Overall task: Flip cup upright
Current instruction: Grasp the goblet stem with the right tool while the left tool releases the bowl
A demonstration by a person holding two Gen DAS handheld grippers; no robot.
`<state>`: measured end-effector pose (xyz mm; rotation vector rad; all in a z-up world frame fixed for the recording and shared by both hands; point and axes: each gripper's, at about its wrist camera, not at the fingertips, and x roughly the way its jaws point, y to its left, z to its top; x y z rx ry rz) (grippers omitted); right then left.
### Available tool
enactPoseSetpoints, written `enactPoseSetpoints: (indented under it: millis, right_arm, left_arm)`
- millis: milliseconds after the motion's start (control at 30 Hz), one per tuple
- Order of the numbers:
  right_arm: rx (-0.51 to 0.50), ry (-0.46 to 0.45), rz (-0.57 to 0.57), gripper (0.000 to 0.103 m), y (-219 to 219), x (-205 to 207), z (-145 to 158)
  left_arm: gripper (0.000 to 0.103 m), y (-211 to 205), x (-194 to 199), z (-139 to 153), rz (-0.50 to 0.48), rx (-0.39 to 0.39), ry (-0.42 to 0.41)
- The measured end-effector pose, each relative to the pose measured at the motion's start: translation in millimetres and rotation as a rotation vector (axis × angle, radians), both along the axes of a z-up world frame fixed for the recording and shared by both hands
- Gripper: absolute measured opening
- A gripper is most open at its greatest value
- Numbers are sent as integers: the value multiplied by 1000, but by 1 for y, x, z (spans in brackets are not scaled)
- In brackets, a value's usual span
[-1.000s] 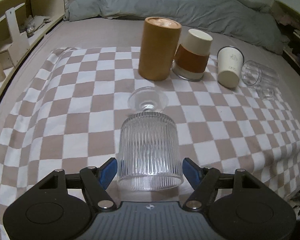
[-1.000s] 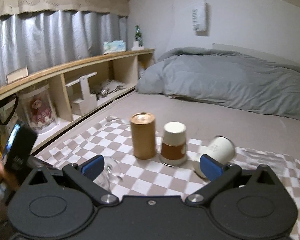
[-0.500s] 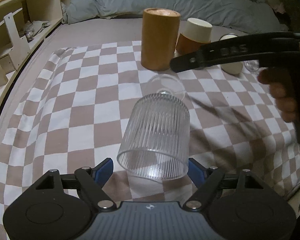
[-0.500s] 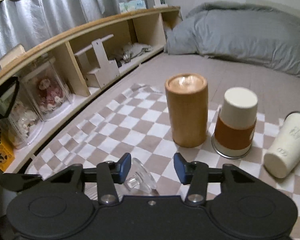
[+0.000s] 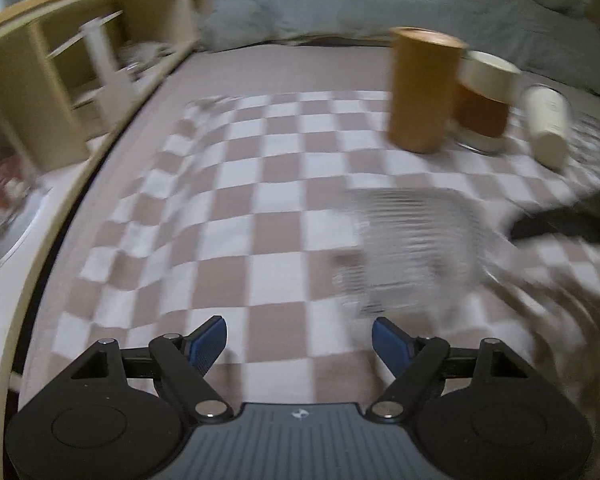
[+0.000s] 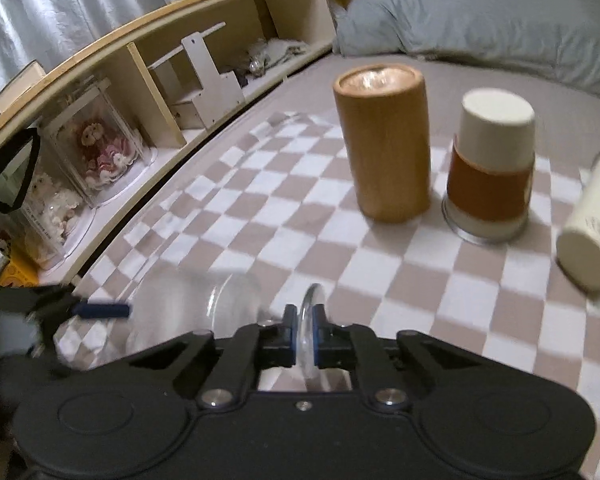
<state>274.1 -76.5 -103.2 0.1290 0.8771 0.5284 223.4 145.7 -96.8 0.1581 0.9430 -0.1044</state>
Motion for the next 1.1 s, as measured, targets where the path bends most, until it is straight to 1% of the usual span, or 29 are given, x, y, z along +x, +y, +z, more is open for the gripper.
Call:
enactPoseSetpoints:
  millis: [67, 233, 333, 367, 433, 500, 533, 567, 633, 667, 700, 733, 767, 867, 933, 1000, 1100]
  right_arm:
    - [-8, 21, 8, 14, 1, -10, 2]
    - [-23, 72, 53, 15, 6, -28, 7]
    - [-39, 121, 110, 14, 10, -35, 10]
    - [-58, 131, 132, 14, 13, -37, 12]
    - [-115, 110, 162, 16, 19, -39, 21]
    - [-170, 53, 176, 36, 25, -37, 36]
    - [-176, 28, 186, 53, 28, -33, 44]
    - [-176, 9, 199, 58, 32, -26, 52]
    - [-181, 9, 206, 62, 44, -8, 63]
    - [-180, 18, 203, 69, 51, 3, 67]
    - [-181, 23, 205, 73, 58, 13, 69]
    - [-193, 33, 230, 80, 69, 23, 70]
    - [-210, 46, 268, 83, 80, 30, 69]
    - [-274, 59, 349, 83, 110, 44, 63]
    - [-326, 76, 396, 83, 127, 50, 56]
    - [-395, 98, 476, 83, 143, 52, 46]
    - [-482, 117, 560, 84, 161, 53, 34]
  left_arm:
    - [81, 7, 7, -3, 40, -14, 9]
    - [81, 17, 16, -8, 103, -27, -1]
    - [81, 25, 20, -7, 142, -75, -34]
    - [81, 28, 21, -7, 153, -91, -39]
    - [81, 35, 23, -6, 173, -130, -44]
    - [81, 39, 21, -7, 168, -156, -53]
    - [81, 40, 20, -8, 160, -158, -54]
    - [81, 40, 19, -9, 151, -158, -52]
    - [81, 41, 16, -12, 124, -159, -49]
    - [81, 40, 13, -13, 106, -157, -49]
    - [81, 40, 11, -13, 91, -153, -54]
    - [81, 39, 8, -14, 75, -152, -60]
    - [81, 39, 5, -13, 59, -159, -64]
    - [81, 38, 0, -13, 20, -187, -76]
    - [81, 37, -4, -12, 6, -178, -93]
    - [81, 37, -7, -13, -7, -162, -110]
    - [81, 41, -8, -15, -18, -187, -99]
